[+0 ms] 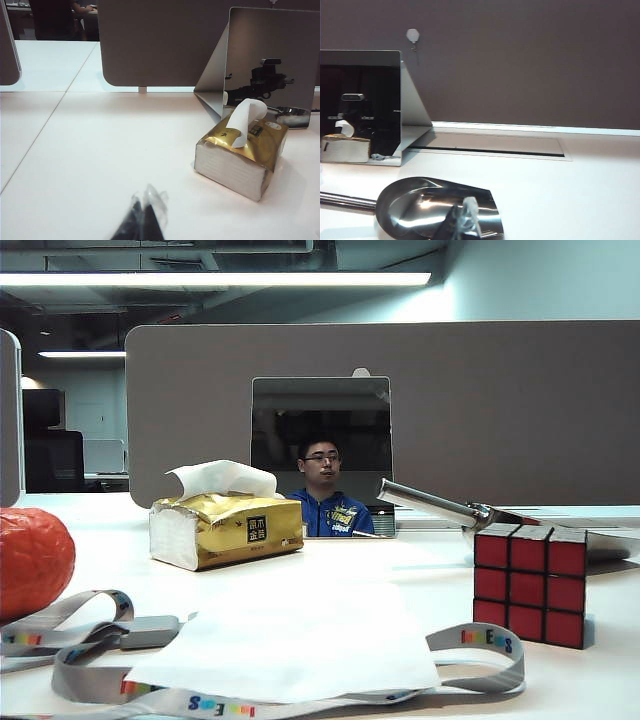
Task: Pull out a tissue from the tissue box and use it to cover the ID card on the tabletop.
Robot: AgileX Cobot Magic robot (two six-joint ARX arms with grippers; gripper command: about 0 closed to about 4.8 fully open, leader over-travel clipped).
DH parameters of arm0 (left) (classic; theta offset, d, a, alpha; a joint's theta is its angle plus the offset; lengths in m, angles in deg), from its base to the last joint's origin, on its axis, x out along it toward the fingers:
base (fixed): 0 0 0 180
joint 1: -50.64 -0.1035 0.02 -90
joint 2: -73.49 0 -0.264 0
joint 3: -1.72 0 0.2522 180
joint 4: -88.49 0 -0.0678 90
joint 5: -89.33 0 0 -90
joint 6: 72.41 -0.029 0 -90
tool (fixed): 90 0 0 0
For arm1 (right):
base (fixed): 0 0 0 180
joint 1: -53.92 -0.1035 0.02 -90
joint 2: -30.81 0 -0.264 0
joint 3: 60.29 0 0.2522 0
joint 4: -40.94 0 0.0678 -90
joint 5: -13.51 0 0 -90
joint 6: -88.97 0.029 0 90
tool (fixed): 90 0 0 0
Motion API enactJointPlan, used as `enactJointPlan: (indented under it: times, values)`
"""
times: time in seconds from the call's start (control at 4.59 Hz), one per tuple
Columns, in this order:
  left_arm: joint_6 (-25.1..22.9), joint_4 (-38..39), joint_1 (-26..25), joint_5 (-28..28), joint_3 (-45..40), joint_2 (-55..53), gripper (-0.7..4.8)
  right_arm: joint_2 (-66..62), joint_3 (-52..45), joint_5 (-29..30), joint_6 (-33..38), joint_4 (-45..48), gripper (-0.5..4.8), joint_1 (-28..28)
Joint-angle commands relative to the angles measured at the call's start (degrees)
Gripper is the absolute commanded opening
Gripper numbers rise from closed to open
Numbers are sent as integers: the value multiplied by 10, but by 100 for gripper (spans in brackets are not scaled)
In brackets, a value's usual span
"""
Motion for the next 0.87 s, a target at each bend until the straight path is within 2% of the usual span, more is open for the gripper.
enactJointPlan:
  times: [0.22, 0.44, 0.87]
  values:
    - [0, -8, 0, -22, 2, 0, -6, 1, 0, -2, -1, 7, -1, 0]
    - [0, -31, 0, -30, 2, 0, -6, 1, 0, -2, -1, 7, -1, 0]
    - [0, -30, 0, -30, 2, 0, -5, 1, 0, -2, -1, 7, -1, 0]
